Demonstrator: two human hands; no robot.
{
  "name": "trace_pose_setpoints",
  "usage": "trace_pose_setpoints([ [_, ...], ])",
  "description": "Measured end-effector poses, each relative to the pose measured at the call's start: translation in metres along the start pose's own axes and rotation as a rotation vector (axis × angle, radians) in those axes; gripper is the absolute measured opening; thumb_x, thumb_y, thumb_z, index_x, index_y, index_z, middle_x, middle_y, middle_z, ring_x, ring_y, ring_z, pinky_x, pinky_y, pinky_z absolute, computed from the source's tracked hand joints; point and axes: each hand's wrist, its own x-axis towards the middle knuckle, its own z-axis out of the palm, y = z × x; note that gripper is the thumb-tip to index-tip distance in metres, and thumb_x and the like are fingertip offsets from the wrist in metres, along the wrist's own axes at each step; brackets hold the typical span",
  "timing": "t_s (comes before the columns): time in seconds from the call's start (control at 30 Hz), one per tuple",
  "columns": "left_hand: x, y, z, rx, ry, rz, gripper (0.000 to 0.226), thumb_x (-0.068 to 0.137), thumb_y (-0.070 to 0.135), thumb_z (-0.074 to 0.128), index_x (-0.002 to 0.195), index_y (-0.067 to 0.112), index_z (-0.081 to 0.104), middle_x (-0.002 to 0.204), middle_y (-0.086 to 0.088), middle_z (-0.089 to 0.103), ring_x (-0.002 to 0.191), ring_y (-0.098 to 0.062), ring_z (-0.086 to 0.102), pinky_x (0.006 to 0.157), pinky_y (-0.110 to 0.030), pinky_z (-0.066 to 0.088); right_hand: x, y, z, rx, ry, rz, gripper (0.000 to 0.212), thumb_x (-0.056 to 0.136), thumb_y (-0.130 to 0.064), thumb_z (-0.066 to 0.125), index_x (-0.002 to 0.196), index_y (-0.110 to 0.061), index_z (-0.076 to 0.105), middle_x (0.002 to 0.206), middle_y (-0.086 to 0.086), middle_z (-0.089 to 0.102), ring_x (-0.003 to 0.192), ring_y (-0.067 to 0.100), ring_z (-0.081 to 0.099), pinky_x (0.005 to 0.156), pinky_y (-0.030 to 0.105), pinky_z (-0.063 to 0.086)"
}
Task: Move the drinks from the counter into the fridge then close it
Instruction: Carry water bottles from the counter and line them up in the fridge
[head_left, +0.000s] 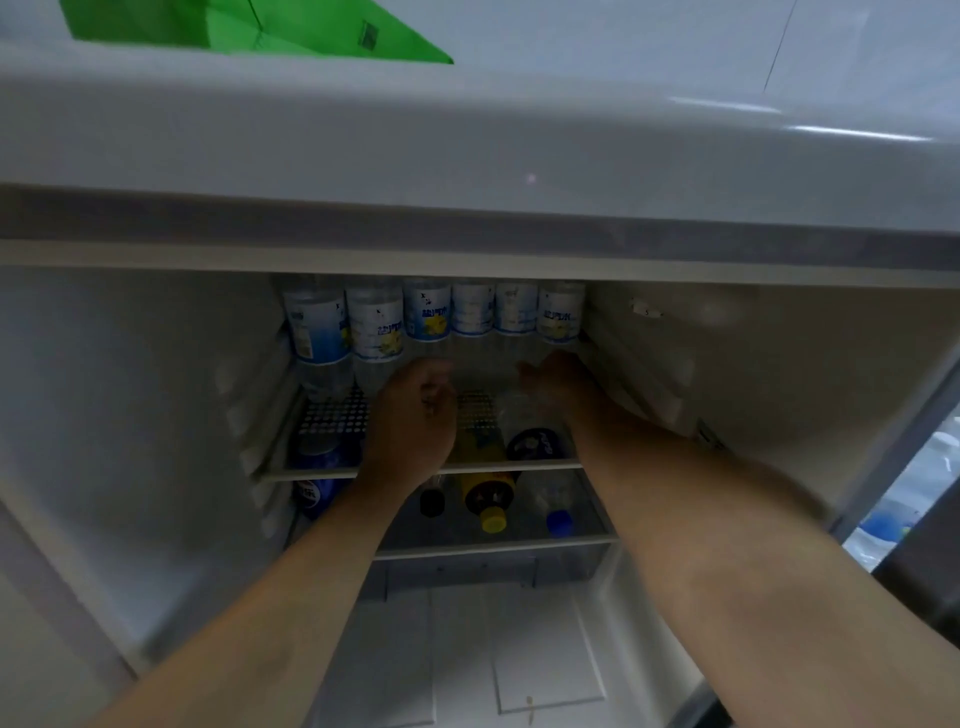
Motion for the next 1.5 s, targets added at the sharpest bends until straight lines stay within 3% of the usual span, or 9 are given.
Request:
trace_pose_setpoints([
  [0.17,0.005,-0.005,0.0,-0.009,0.047,-0.01,0.025,0.095,0.004,0.056,0.117,0.011,0.065,0.114,-0.004,0.068,0.096,-0.01,0.061,0.074,0.002,0.042,0.01,-0.002,0.002,-0.049,0.029,0.047,0.069,0.099,-0.051,0.046,0.147,-0.002,0.038,0.148,0.02,0.042,0.131,0.035,0.048,0.107,0.044,0.044],
  [0.43,0.002,-0.005,0.005,-0.011,0.026,-0.039,0.027,0.095,0.002,0.055,0.12,0.006,0.064,0.113,-0.006,0.067,0.098,-0.013,0.061,0.074,-0.001,0.043,0.01,0.004,0.004,0.059,0.108,0.036,0.053,0.096,-0.047,0.055,0.124,-0.003,0.057,0.124,0.016,0.061,0.111,0.032,0.061,0.09,0.038,0.053],
  [0.63,-0.019,0.004,0.003,-0.123,-0.011,-0.038,0.025,0.095,-0.001,0.055,0.117,0.007,0.063,0.11,-0.009,0.068,0.099,-0.018,0.064,0.08,-0.007,0.045,-0.033,-0.002,0.009,0.287,0.266,0.012,0.057,0.099,-0.039,0.053,0.143,-0.005,0.043,0.145,0.015,0.051,0.131,0.03,0.05,0.107,0.035,0.041],
  [0.7,-0.03,0.008,0.005,-0.194,0.018,-0.075,0.023,0.097,0.006,0.056,0.114,0.02,0.064,0.109,-0.004,0.069,0.097,-0.015,0.065,0.085,-0.016,0.052,-0.06,-0.002,0.016,0.398,0.355,-0.053,0.053,0.1,-0.031,0.054,0.146,-0.006,0.045,0.146,0.014,0.051,0.134,0.029,0.048,0.109,0.034,0.038],
  [0.8,-0.053,0.014,0.008,-0.327,0.057,-0.163,0.026,0.097,0.024,0.056,0.099,0.049,0.061,0.101,0.003,0.069,0.092,-0.018,0.067,0.08,-0.048,0.059,-0.105,0.002,0.026,0.545,0.49,-0.235,0.03,0.096,-0.015,0.057,0.122,-0.003,0.065,0.122,0.014,0.067,0.112,0.022,0.062,0.096,0.026,0.048],
  [0.9,-0.079,0.017,0.011,-0.354,0.055,-0.15,0.017,0.088,0.045,0.051,0.1,0.05,0.061,0.101,0.004,0.068,0.09,-0.017,0.068,0.075,-0.049,0.059,-0.154,0.016,0.031,0.627,0.51,-0.294,0.01,0.094,-0.016,0.056,0.094,-0.016,0.066,0.086,-0.005,0.065,0.074,-0.003,0.058,0.064,0.003,0.039],
  [1.07,-0.129,0.022,0.015,-0.355,-0.014,-0.129,0.018,0.097,0.029,0.056,0.099,0.045,0.064,0.094,0.015,0.069,0.087,-0.003,0.068,0.073,-0.027,0.058,-0.245,0.07,0.038,0.701,0.337,-0.211,0.016,0.096,-0.026,0.062,0.112,-0.022,0.067,0.098,-0.013,0.068,0.091,-0.001,0.062,0.076,0.009,0.048],
  [1.23,-0.209,0.021,0.031,-0.357,-0.171,-0.264,0.015,0.096,0.035,0.057,0.096,0.047,0.065,0.09,0.015,0.07,0.082,-0.009,0.068,0.065,-0.031,0.056,-0.339,0.156,0.056,0.774,0.259,0.028,0.011,0.096,-0.022,0.064,0.102,-0.017,0.071,0.089,0.002,0.069,0.085,0.02,0.065,0.078,0.036,0.054],
  [1.5,-0.385,0.042,0.077,-0.265,-0.529,-0.452,0.019,0.098,0.021,0.058,0.089,0.036,0.064,0.083,0.002,0.071,0.075,-0.016,0.069,0.059,-0.032,0.058,-0.516,0.317,0.068,0.728,0.369,0.473,0.008,0.094,-0.018,0.066,0.101,-0.019,0.07,0.092,-0.002,0.071,0.086,0.016,0.069,0.084,0.039,0.057],
])
